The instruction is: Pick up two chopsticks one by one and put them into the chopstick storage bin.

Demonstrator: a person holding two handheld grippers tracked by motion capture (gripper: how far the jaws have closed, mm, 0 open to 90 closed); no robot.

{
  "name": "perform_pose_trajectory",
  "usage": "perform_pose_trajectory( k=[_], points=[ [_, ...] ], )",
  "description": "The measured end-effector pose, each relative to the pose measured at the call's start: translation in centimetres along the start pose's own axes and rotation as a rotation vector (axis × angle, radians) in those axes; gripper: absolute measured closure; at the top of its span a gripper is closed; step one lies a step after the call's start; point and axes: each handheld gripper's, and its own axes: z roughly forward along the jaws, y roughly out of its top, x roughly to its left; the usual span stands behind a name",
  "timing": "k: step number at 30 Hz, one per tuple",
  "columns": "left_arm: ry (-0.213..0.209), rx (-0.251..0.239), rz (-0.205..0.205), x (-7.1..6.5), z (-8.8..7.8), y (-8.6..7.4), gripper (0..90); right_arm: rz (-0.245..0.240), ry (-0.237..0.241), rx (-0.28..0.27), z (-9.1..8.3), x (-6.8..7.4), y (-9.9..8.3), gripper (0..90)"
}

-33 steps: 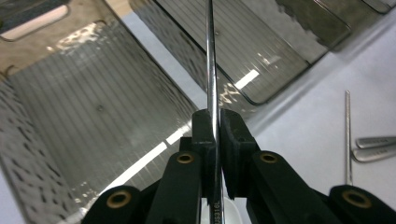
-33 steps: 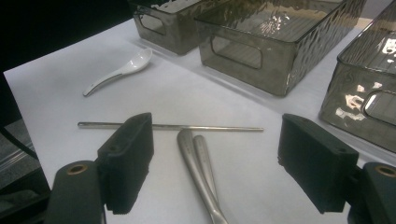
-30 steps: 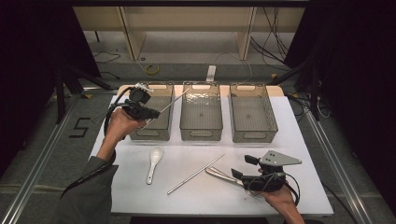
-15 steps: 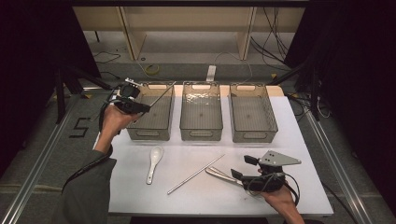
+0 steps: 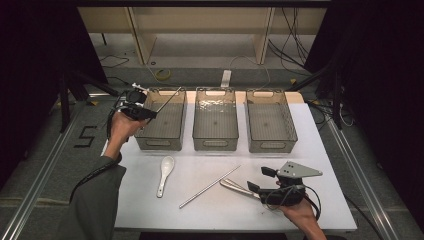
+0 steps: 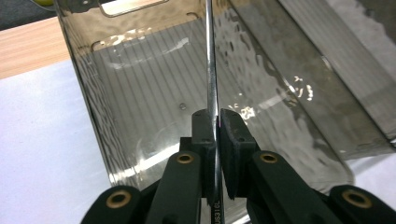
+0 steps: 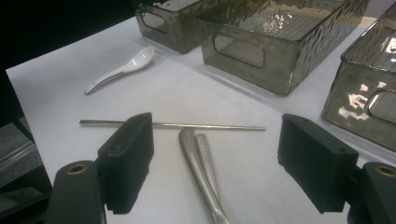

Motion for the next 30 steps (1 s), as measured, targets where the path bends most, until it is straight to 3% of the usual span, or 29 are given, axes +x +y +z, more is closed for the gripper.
perform_pose_trajectory(
  k=[9, 18, 24, 27, 30],
  points=[
    [0.018, 0.006, -0.024, 0.9, 1.1, -0.4, 84.2, -0.004, 0.001, 0.005, 0.1, 0.0, 0.0, 27.8],
    [0.029, 0.006, -0.030, 0.9, 2.2, -0.8, 82.1, 0.001, 0.001, 0.007, 0.2, 0.1, 0.0, 27.8],
    [0.016, -0.003, -0.049, 0.4, 2.2, -0.7, 48.5, 0.006, 0.001, 0.009, 0.2, -0.1, -0.1, 27.8],
    [-0.043, -0.023, -0.070, -0.3, 1.7, -0.7, 40.0, 0.006, 0.002, 0.008, 0.2, -0.1, -0.1, 27.8],
    [-0.090, -0.032, -0.061, -1.4, 1.1, -0.9, 31.1, 0.005, 0.000, 0.010, 0.2, -0.1, -0.1, 27.8]
  ],
)
